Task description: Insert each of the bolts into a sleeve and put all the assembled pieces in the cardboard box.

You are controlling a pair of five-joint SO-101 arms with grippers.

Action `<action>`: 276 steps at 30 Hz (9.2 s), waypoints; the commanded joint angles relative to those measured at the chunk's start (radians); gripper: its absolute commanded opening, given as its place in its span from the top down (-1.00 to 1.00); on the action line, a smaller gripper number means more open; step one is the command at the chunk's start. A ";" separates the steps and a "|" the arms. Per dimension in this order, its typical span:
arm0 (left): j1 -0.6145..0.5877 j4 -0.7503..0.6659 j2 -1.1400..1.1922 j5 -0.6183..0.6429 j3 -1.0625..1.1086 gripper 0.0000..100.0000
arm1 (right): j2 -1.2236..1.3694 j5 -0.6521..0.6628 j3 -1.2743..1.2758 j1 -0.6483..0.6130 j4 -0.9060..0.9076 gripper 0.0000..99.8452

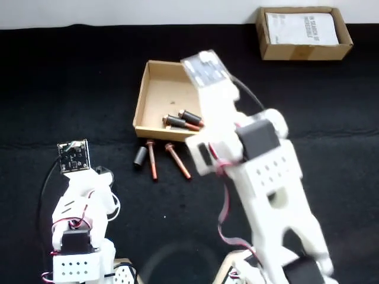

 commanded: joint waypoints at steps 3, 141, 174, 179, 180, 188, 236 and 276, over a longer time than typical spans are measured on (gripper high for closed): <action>0.067 0.175 0.005 0.003 -0.278 0.98 | -0.366 -0.005 0.449 0.183 -0.179 0.99; 0.743 -0.864 0.946 0.049 -0.748 0.98 | -1.271 -0.123 1.372 0.124 -0.993 0.99; 0.777 -0.776 1.035 0.206 -0.825 0.98 | -1.271 -0.121 1.383 0.101 -1.043 0.99; 0.776 -0.776 1.035 0.206 -0.828 0.98 | -1.271 -0.120 1.399 0.102 -1.041 0.99; 0.776 -0.776 1.033 0.206 -0.828 0.98 | -1.271 -0.112 1.405 0.102 -1.041 0.99; 0.776 -0.776 1.029 0.206 -0.831 0.98 | -1.271 -0.080 1.426 0.102 -1.043 0.99; 0.776 -0.776 1.036 0.209 -0.823 0.98 | -1.271 -0.038 1.423 0.130 -1.046 0.99; 0.763 0.272 0.691 0.077 -1.099 0.47 | -1.236 -0.006 1.339 0.136 -1.086 0.99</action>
